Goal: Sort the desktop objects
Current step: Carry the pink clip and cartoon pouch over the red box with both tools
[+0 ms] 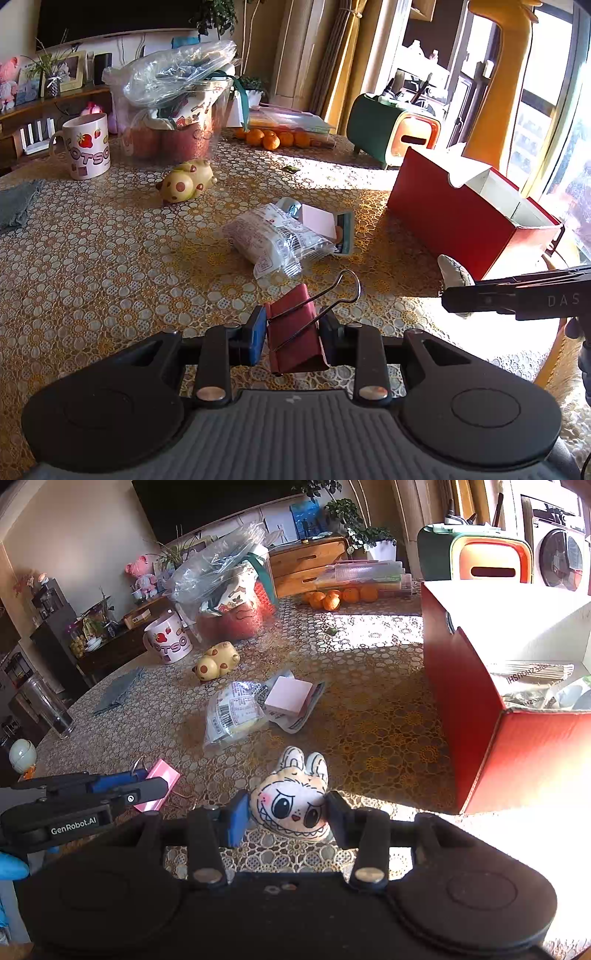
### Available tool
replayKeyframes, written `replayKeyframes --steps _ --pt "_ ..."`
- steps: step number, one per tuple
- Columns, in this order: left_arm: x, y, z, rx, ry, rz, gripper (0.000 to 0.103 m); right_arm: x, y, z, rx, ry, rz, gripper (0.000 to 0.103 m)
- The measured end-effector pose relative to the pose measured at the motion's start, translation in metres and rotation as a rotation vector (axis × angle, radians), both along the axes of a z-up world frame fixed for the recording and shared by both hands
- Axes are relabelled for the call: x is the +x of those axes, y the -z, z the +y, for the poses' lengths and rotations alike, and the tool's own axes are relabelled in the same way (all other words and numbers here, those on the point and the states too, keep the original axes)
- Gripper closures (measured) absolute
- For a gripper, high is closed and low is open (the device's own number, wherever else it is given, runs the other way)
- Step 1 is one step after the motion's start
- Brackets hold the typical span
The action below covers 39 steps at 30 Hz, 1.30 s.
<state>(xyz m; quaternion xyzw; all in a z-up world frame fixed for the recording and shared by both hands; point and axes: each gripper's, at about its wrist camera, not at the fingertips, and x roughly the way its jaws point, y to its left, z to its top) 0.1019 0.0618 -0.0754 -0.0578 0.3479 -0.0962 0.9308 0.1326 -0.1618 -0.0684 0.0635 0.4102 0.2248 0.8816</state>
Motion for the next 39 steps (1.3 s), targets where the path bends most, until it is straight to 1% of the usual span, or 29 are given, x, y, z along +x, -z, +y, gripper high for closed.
replayKeyframes --steps 7,13,20,31,39 --pt "-0.008 -0.026 -0.031 -0.024 0.052 -0.04 0.074 -0.021 -0.018 -0.031 -0.001 0.016 -0.031 0.059" --pt "-0.008 -0.046 -0.064 -0.039 0.119 -0.07 0.074 -0.034 -0.035 -0.061 0.001 0.033 -0.06 0.059" --pt "-0.003 -0.066 -0.103 -0.042 0.183 -0.1 0.074 -0.038 -0.053 -0.099 -0.015 0.066 -0.107 0.059" --pt "0.02 -0.083 -0.165 -0.034 0.282 -0.134 0.074 -0.022 -0.073 -0.155 -0.035 0.124 -0.167 0.059" --pt "0.05 -0.089 -0.205 -0.021 0.339 -0.15 0.074 0.008 -0.082 -0.186 -0.054 0.153 -0.184 0.059"
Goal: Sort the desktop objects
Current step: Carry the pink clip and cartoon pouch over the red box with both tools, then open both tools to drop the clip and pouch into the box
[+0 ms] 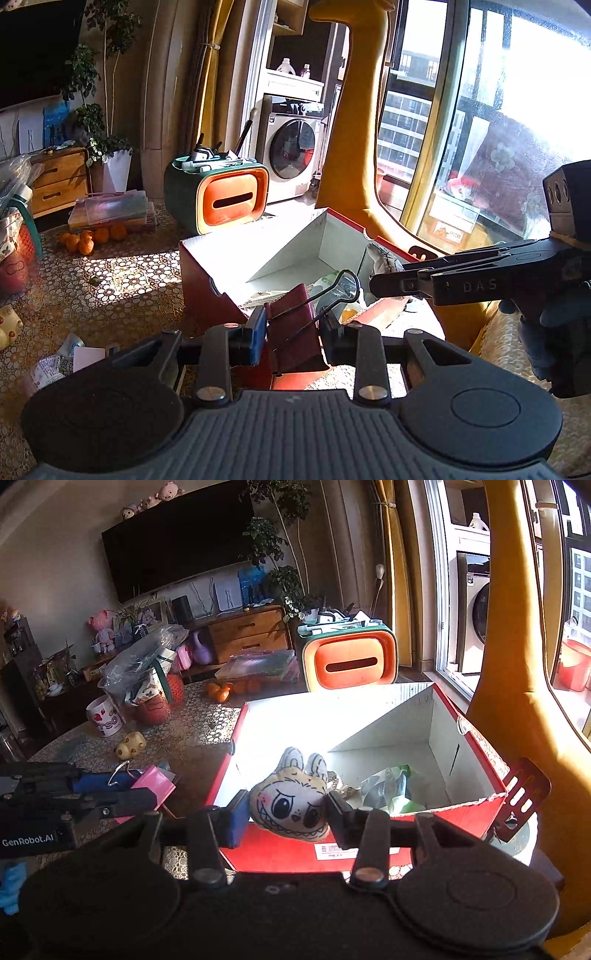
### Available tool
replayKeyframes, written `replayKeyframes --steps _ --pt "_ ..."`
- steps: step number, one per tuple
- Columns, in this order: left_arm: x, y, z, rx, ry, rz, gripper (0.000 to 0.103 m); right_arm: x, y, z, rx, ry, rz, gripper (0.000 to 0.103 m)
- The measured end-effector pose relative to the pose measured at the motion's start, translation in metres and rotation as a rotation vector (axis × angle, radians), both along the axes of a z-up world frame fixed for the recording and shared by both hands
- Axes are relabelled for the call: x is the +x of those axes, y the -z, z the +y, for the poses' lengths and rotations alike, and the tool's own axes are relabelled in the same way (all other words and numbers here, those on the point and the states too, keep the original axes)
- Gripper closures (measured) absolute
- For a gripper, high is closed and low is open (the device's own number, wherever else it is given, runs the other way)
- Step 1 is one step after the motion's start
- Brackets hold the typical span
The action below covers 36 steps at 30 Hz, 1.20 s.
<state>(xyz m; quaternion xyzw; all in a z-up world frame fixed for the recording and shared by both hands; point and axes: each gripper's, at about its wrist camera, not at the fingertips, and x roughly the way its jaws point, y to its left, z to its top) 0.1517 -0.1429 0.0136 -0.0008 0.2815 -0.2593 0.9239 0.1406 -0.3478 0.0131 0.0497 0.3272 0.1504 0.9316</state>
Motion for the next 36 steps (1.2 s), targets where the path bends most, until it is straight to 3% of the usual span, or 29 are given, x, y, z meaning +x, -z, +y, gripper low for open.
replayKeyframes --steps 12,25,36 --pt "0.051 0.002 -0.04 0.046 0.051 0.026 0.074 0.061 0.014 -0.026 -0.025 0.049 0.059 0.059" --pt "0.092 0.028 -0.086 0.159 0.089 0.074 0.074 0.129 0.039 -0.036 -0.08 0.078 0.165 0.059" --pt "0.119 0.052 -0.093 0.214 0.069 0.156 0.074 0.174 0.063 -0.029 -0.118 0.075 0.276 0.058"
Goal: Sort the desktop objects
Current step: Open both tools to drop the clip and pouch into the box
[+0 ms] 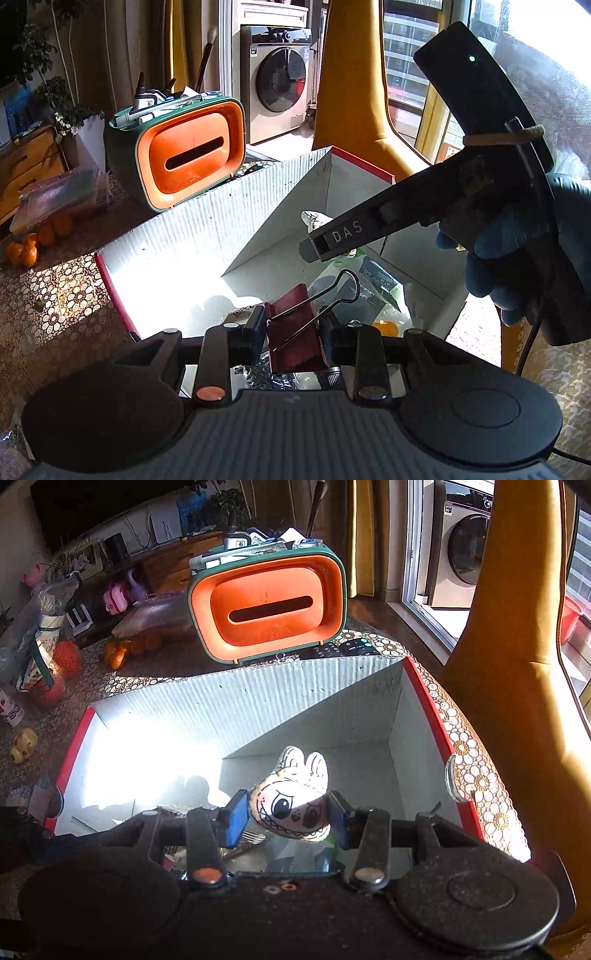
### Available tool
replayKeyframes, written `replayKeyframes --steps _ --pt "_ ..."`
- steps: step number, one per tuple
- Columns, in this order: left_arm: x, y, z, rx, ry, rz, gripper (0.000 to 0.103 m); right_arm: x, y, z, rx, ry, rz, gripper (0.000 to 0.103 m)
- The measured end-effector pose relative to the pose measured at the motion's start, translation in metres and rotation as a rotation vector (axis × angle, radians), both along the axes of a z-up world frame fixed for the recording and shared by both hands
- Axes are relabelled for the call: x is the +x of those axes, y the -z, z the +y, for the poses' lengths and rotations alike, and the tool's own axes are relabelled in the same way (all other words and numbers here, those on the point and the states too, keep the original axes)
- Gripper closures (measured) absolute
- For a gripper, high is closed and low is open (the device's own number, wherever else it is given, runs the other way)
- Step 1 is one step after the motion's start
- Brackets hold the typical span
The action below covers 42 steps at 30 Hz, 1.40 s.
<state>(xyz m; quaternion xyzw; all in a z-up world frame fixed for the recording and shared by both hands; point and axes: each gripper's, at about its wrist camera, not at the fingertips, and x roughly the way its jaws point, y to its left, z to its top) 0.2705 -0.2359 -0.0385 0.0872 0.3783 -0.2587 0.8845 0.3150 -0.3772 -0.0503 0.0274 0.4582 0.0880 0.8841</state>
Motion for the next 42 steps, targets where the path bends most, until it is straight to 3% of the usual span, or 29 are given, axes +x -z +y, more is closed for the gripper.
replayKeyframes --steps 10,22,30,32,33,37,42 --pt "0.007 0.017 -0.004 0.022 0.025 0.048 0.074 0.017 0.016 0.027 -0.083 -0.071 0.056 0.058" --pt "0.014 0.026 -0.001 0.01 0.021 0.117 0.074 0.02 0.019 0.028 -0.085 -0.076 0.074 0.054" --pt "0.008 0.021 0.0 -0.005 0.019 0.109 0.073 0.016 0.013 0.023 -0.051 -0.053 0.051 0.029" --pt "0.006 0.018 0.001 -0.013 0.014 0.104 0.069 0.013 0.01 0.02 -0.037 -0.048 0.043 0.025" --pt "0.004 0.017 0.002 -0.018 0.014 0.1 0.058 0.012 0.008 0.02 -0.035 -0.045 0.038 0.021" --pt "-0.005 0.006 0.004 -0.038 0.015 0.062 0.039 0.004 0.0 0.016 -0.014 -0.039 0.012 0.018" --pt "-0.017 -0.005 0.008 -0.077 0.012 0.052 0.039 -0.009 -0.013 0.012 0.023 -0.025 -0.024 0.013"
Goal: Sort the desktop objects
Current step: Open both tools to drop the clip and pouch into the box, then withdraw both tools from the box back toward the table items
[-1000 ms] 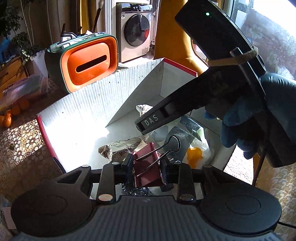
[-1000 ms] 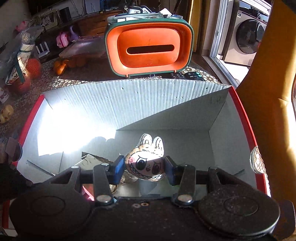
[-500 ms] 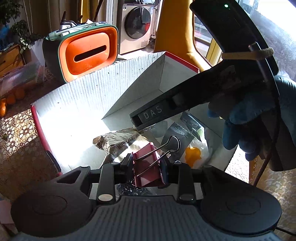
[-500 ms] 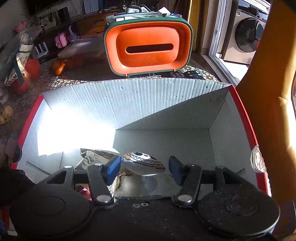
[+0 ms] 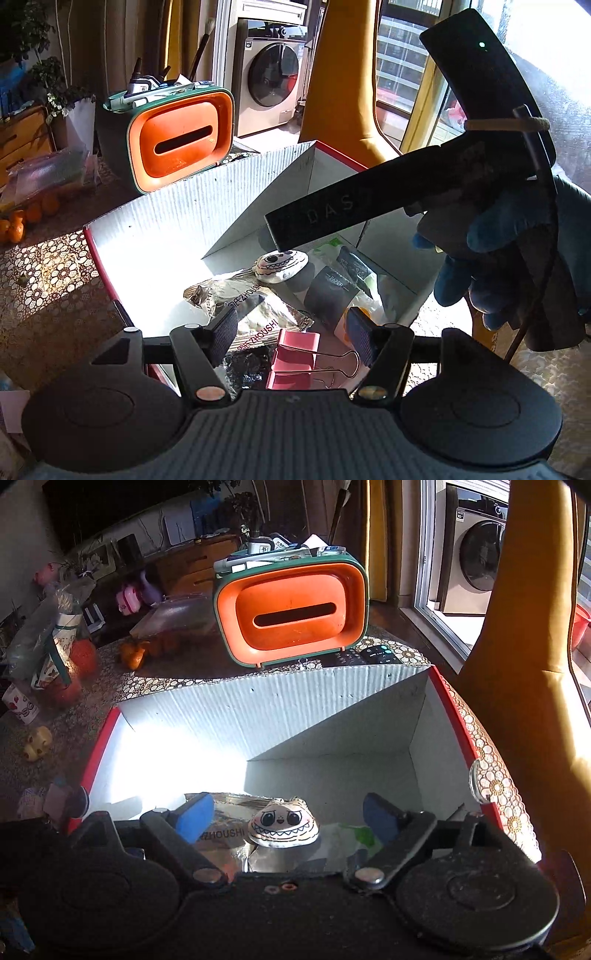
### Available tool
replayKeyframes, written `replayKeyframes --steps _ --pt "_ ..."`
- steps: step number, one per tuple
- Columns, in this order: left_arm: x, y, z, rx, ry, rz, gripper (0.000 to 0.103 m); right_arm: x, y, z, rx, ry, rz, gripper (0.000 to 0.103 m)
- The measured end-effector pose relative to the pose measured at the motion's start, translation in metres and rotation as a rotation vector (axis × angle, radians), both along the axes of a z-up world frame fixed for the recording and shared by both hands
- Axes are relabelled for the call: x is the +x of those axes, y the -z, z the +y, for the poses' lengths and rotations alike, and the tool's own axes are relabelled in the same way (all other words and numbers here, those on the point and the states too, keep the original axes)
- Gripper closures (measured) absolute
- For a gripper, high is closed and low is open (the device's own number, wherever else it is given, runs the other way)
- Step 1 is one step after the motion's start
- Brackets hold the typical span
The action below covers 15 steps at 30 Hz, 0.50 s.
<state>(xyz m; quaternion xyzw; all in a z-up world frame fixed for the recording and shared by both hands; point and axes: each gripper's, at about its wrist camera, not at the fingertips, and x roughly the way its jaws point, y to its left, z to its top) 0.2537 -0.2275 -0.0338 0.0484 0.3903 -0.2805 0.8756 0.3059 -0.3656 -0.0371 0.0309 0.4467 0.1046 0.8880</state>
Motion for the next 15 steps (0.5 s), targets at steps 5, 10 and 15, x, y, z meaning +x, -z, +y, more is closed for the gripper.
replayKeyframes --steps 5,10,15 --pt "-0.012 -0.009 0.004 -0.016 -0.01 -0.013 0.039 -0.014 -0.01 -0.002 0.019 -0.002 -0.019 0.009" --pt "-0.027 -0.018 0.013 -0.04 -0.018 -0.028 0.039 -0.029 -0.019 -0.001 0.026 0.006 -0.035 0.007" --pt "-0.043 -0.028 0.029 -0.071 -0.044 -0.047 0.039 -0.046 -0.03 -0.001 0.044 0.024 -0.068 0.007"
